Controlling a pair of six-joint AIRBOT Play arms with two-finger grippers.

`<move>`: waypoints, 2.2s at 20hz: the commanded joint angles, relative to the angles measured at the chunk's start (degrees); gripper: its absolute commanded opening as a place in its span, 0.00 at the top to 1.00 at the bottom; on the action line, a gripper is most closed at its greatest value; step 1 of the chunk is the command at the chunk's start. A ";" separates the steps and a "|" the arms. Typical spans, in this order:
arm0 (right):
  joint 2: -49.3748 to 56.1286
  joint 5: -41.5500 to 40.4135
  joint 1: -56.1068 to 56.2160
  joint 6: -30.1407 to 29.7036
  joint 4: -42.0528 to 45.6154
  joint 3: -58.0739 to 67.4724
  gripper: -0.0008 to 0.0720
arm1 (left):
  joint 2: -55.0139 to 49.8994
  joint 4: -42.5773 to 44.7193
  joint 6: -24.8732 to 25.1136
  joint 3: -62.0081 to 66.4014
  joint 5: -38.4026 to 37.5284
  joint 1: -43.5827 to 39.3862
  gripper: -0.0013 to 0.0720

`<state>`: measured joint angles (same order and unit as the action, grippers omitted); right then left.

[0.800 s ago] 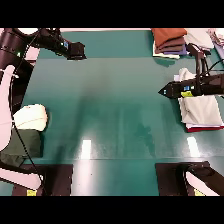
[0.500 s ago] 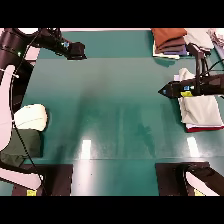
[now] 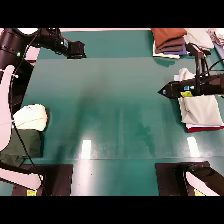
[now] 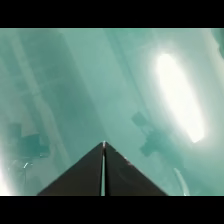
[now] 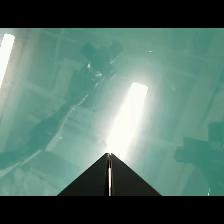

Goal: Fold the shirts.

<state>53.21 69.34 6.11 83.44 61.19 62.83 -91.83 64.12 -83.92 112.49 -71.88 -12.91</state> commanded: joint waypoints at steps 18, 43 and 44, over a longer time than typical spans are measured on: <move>0.02 -0.76 0.00 0.04 -0.17 -0.09 0.96 | 30.71 36.54 -5.73 -59.91 5.77 19.71 0.05; -3.82 -5.49 -5.77 0.07 -1.51 20.17 0.96 | 36.70 27.26 -2.54 -16.90 4.24 -13.53 0.95; -3.82 -5.25 -6.25 0.07 -1.53 20.87 0.96 | 34.77 27.26 -2.51 -16.92 4.09 -17.44 0.95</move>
<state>49.45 64.01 1.13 83.50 59.64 80.34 -54.76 91.48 -86.83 91.88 -68.25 -19.49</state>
